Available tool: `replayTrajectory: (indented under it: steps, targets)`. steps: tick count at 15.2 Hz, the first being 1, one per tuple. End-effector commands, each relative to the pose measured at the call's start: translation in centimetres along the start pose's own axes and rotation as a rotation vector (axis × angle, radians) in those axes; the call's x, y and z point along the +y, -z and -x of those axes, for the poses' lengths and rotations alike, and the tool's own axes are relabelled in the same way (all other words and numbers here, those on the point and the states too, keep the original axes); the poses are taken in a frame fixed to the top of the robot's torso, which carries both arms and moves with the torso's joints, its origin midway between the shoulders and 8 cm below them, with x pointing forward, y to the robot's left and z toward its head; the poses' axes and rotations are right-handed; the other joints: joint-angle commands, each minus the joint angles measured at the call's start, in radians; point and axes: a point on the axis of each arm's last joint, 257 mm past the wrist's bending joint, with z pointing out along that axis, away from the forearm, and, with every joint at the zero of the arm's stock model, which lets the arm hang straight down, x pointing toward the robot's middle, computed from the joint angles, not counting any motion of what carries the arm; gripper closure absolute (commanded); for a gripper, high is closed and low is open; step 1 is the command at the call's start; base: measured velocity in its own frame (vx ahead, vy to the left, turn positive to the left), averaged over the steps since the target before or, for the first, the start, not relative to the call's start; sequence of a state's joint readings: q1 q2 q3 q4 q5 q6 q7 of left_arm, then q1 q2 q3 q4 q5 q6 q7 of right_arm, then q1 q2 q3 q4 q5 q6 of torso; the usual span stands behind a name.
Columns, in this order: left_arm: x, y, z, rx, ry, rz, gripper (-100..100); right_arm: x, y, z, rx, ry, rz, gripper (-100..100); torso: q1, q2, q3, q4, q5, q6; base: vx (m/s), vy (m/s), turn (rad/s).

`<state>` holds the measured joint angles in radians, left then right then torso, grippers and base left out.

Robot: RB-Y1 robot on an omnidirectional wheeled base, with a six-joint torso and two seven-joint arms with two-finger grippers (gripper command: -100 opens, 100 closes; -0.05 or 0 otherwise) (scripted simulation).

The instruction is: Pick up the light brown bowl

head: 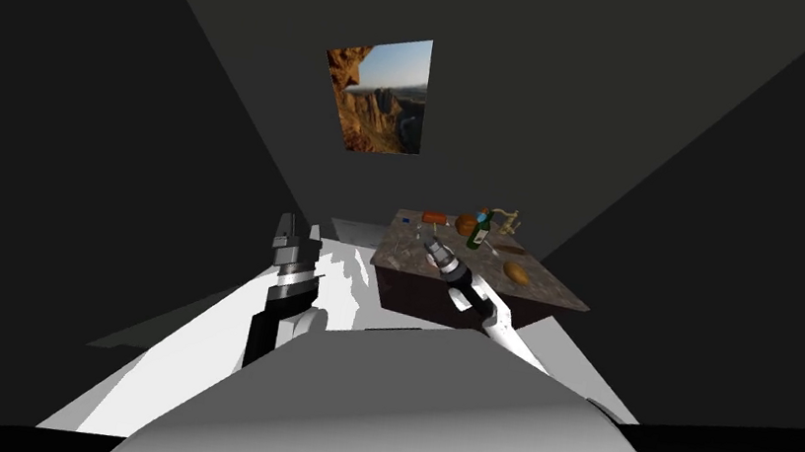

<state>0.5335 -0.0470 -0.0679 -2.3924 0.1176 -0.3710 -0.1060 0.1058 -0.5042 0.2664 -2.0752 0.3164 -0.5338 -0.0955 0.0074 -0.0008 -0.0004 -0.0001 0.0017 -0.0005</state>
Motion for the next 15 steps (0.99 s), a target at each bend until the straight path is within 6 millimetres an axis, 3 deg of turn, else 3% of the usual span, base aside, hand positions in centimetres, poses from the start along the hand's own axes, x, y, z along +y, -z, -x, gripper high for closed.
replayTrajectory:
  steps: [1,2,5,7,8,10,11,13,14,15]
  targets:
    - [0.0,0.0,0.0,0.000,0.000,0.000,0,-0.1,-0.1,-1.9,0.089,0.069,0.025,-100,0.000,0.000,0.000,0.000,0.000,0.000,0.002,0.093,0.015]
    - [0.0,0.0,0.0,0.000,0.000,0.000,0,-0.1,-0.1,-2.0,0.092,0.074,0.025,-100,0.000,0.000,0.000,0.000,0.000,0.000,-0.001,0.060,0.006]
    - [0.0,0.0,0.0,0.000,0.000,0.000,0,-0.9,0.0,-5.8,0.246,0.169,0.064,-100,-0.002,0.000,0.000,0.000,0.000,0.000,0.005,0.068,0.015]
    - [0.0,0.0,0.0,0.000,0.000,0.000,0,-1.0,-0.1,-6.0,0.283,0.223,0.078,-100,-0.002,-0.001,0.000,0.000,0.000,0.000,0.013,0.071,0.010]
    - [0.0,0.0,0.0,0.000,0.000,0.000,0,-1.7,0.4,-7.8,0.355,0.262,0.094,-100,-0.002,-0.001,0.000,0.000,0.000,0.000,0.016,0.075,0.013]
    - [0.0,0.0,0.0,0.000,0.000,0.000,0,-1.7,0.3,-7.9,0.381,0.304,0.106,-100,-0.002,-0.001,-0.001,0.000,0.000,0.000,0.017,0.068,0.007]
    - [0.0,0.0,0.0,0.000,0.000,0.000,0,-2.8,1.4,-9.7,0.463,0.347,0.116,-100,-0.002,-0.001,-0.001,0.000,0.000,0.000,0.016,0.064,0.015]
    - [0.0,0.0,0.0,0.000,0.000,0.000,0,-2.8,1.0,-9.6,0.481,0.389,0.133,-100,-0.002,-0.001,-0.001,0.000,0.000,0.000,0.022,0.063,0.012]
    - [0.0,0.0,0.0,0.000,0.000,0.000,0,-4.0,2.2,-11.1,0.565,0.439,0.147,-100,-0.003,-0.001,-0.001,0.000,0.000,0.000,0.020,0.072,0.021]
    - [0.0,0.0,0.0,0.000,0.000,0.000,0,-4.0,2.0,-11.0,0.579,0.470,0.158,-100,-0.002,-0.001,-0.001,0.000,0.000,0.000,0.021,0.083,0.015]
